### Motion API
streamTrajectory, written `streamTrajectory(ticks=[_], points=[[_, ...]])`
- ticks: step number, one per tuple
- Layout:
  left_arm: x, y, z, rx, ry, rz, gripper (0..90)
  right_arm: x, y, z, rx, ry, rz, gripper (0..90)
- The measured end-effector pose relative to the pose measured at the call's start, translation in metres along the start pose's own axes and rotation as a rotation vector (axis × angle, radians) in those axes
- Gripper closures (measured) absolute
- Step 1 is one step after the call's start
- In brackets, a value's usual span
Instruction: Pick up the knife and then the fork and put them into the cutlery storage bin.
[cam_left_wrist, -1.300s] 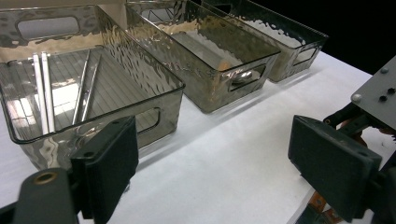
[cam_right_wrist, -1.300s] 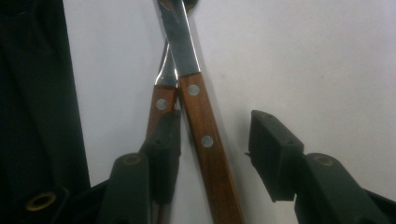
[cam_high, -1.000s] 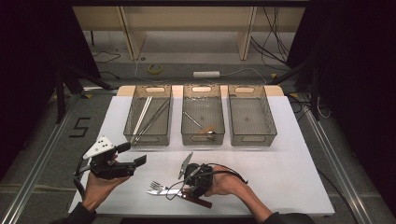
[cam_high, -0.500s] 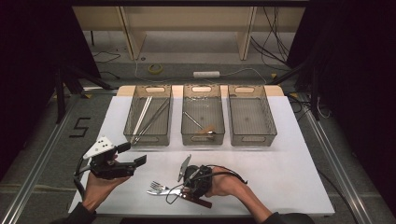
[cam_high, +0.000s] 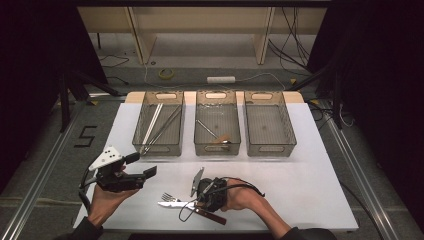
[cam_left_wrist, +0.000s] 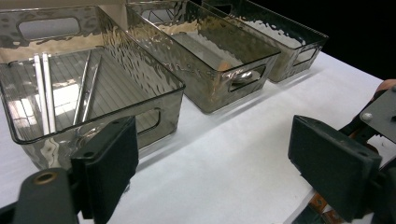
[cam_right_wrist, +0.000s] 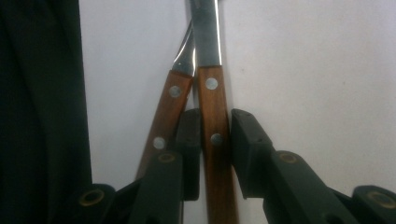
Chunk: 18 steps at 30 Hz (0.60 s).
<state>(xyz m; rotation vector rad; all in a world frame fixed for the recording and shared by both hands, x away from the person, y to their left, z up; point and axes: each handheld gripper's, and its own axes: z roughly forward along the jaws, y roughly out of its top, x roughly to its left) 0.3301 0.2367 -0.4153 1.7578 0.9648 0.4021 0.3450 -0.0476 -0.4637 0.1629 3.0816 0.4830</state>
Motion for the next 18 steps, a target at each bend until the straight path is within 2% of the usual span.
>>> streamTrajectory(ticks=[2,11,14,17,18], points=[[0.000,0.000,0.000,0.000,0.000,0.000,15.7,0.000,0.000,0.000,0.003,0.000,-0.020,76.4],[0.000,0.000,-0.001,0.001,0.000,0.003,15.7,0.000,-0.001,-0.001,-0.004,0.005,-0.035,77.1],[0.000,0.000,-0.001,-0.002,0.000,0.001,15.7,-0.001,-0.002,-0.003,-0.020,0.013,-0.018,77.2],[0.000,0.000,-0.001,-0.005,-0.001,0.000,15.7,-0.002,-0.003,-0.008,-0.069,0.022,-0.009,77.3],[0.000,0.000,-0.001,-0.007,-0.001,-0.001,15.7,-0.002,-0.004,-0.011,-0.059,0.025,0.010,77.3]])
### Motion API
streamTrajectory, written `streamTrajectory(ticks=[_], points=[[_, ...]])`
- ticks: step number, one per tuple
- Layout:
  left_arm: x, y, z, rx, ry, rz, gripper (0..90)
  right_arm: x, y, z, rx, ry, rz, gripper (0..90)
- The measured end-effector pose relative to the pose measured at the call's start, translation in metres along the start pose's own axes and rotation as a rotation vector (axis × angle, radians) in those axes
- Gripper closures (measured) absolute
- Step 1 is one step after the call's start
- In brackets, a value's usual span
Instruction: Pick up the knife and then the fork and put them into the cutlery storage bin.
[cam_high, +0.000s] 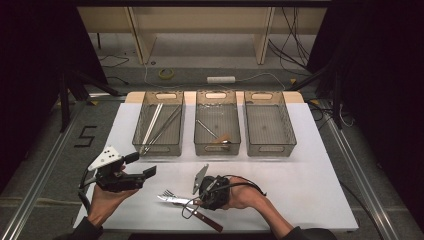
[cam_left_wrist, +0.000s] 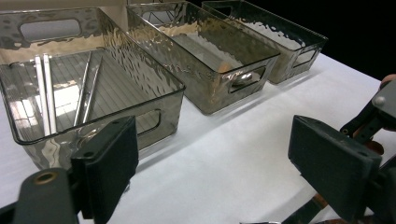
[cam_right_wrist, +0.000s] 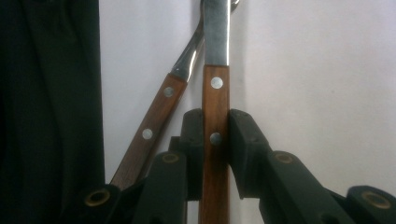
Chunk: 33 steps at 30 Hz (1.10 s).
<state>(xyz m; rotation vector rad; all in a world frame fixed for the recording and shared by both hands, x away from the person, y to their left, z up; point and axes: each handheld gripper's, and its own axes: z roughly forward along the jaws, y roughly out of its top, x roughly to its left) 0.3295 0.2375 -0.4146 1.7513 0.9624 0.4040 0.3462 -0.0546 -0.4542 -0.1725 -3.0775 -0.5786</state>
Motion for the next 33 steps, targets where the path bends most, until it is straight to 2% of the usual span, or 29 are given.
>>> streamTrajectory(ticks=[1,2,6,18,21,33], points=[[0.000,0.000,0.000,-0.001,0.000,0.000,15.7,-0.002,-0.001,-0.001,-0.015,-0.004,-0.005,77.3],[0.000,0.000,0.000,-0.002,0.000,-0.001,15.7,-0.002,-0.002,-0.002,-0.022,-0.006,0.015,77.3],[0.000,0.000,0.000,-0.005,0.000,-0.003,15.7,-0.009,-0.006,-0.010,-0.040,0.004,0.027,77.3],[0.001,0.000,-0.001,-0.013,0.002,-0.004,15.7,-0.023,-0.019,-0.027,-0.127,-0.010,0.136,77.3],[0.001,0.000,-0.001,-0.017,0.002,-0.006,15.7,-0.027,-0.024,-0.033,-0.149,-0.017,0.154,77.3],[0.001,0.000,-0.002,-0.028,0.003,-0.010,15.7,-0.049,-0.049,-0.063,-0.242,-0.078,0.284,77.3]])
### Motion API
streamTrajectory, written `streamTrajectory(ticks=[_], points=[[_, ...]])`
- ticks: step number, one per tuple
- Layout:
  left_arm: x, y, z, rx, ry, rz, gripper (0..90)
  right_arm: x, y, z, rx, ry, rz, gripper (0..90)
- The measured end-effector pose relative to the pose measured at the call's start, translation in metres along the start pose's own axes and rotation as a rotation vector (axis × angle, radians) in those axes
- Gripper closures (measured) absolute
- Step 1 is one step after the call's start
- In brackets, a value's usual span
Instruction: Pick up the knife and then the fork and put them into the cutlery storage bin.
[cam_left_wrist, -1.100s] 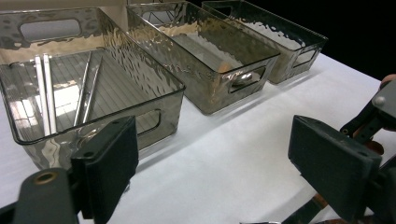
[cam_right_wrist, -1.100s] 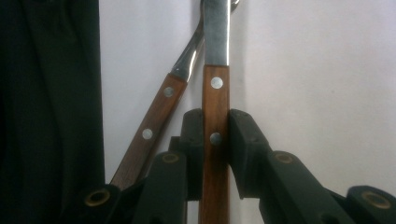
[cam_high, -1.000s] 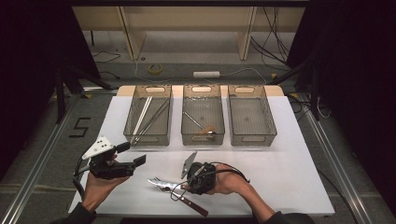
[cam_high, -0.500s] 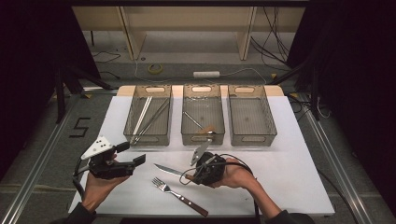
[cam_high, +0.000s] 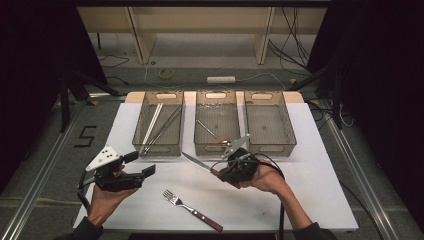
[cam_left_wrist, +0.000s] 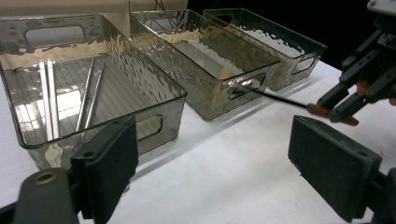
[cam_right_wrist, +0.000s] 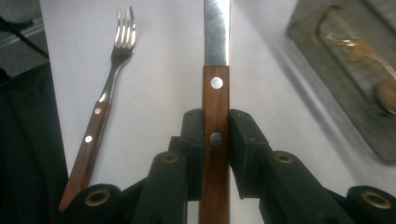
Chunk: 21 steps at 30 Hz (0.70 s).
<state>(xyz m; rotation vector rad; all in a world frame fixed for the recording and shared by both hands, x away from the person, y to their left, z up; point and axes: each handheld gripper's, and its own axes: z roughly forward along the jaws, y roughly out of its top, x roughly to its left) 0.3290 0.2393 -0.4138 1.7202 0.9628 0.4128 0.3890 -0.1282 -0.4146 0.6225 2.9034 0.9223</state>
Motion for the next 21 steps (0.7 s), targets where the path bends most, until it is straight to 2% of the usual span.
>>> streamTrajectory(ticks=[10,21], points=[[0.001,0.000,-0.001,-0.012,0.006,-0.002,15.7,-0.019,-0.006,-0.028,-0.069,-0.055,0.073,77.3],[0.002,0.000,-0.002,-0.021,0.009,-0.002,15.7,-0.047,-0.009,-0.055,-0.140,-0.126,0.164,77.2]])
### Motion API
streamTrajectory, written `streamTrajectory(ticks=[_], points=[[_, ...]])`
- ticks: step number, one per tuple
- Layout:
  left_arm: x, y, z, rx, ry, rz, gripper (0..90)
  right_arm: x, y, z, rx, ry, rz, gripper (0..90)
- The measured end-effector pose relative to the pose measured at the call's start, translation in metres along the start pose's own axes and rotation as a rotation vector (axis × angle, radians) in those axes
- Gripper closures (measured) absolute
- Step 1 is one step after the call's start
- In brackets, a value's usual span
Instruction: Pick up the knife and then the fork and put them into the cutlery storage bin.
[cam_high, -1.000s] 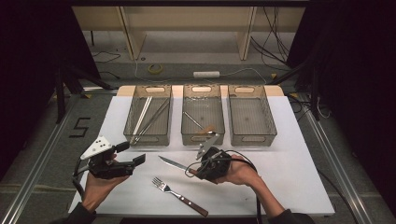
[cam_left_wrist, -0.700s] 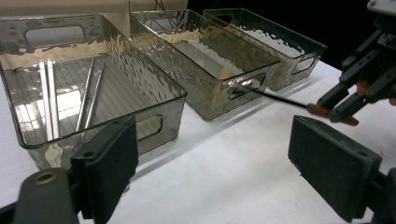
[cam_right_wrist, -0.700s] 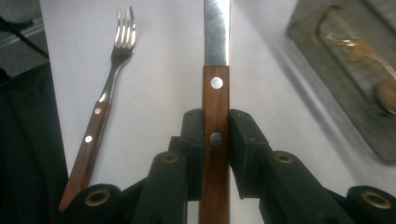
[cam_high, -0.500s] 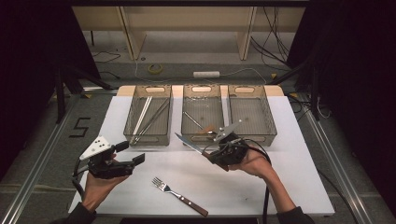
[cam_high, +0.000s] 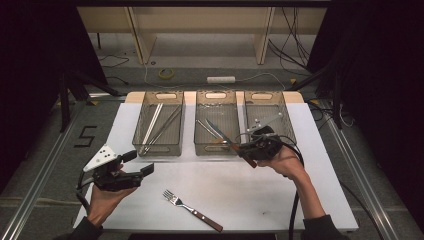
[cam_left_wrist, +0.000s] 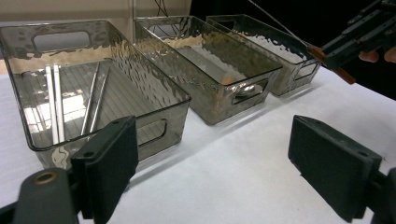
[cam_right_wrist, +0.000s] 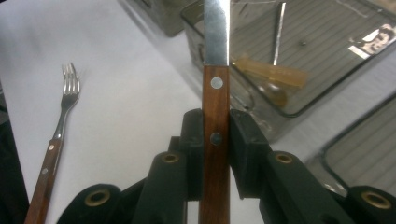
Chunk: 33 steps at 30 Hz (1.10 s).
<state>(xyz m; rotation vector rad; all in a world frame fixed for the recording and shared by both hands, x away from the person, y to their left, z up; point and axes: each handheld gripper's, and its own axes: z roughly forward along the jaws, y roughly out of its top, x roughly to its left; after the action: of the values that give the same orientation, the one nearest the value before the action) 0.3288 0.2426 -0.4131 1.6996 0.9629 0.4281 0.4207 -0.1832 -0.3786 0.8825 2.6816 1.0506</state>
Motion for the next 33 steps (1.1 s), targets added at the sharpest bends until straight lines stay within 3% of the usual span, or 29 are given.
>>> streamTrajectory(ticks=[11,18,25,33], points=[[0.000,0.000,0.001,-0.002,0.000,-0.001,15.7,-0.031,0.006,-0.019,-0.023,-0.066,0.079,77.3],[0.000,0.000,0.000,-0.003,-0.001,-0.001,15.7,-0.058,0.007,-0.029,-0.037,-0.129,0.168,77.3],[0.000,0.000,0.001,-0.004,0.000,-0.002,15.7,-0.079,0.012,-0.028,-0.030,-0.188,0.229,77.2],[0.000,0.000,0.000,-0.004,-0.001,-0.001,15.7,-0.091,0.017,-0.023,-0.018,-0.219,0.266,77.2]])
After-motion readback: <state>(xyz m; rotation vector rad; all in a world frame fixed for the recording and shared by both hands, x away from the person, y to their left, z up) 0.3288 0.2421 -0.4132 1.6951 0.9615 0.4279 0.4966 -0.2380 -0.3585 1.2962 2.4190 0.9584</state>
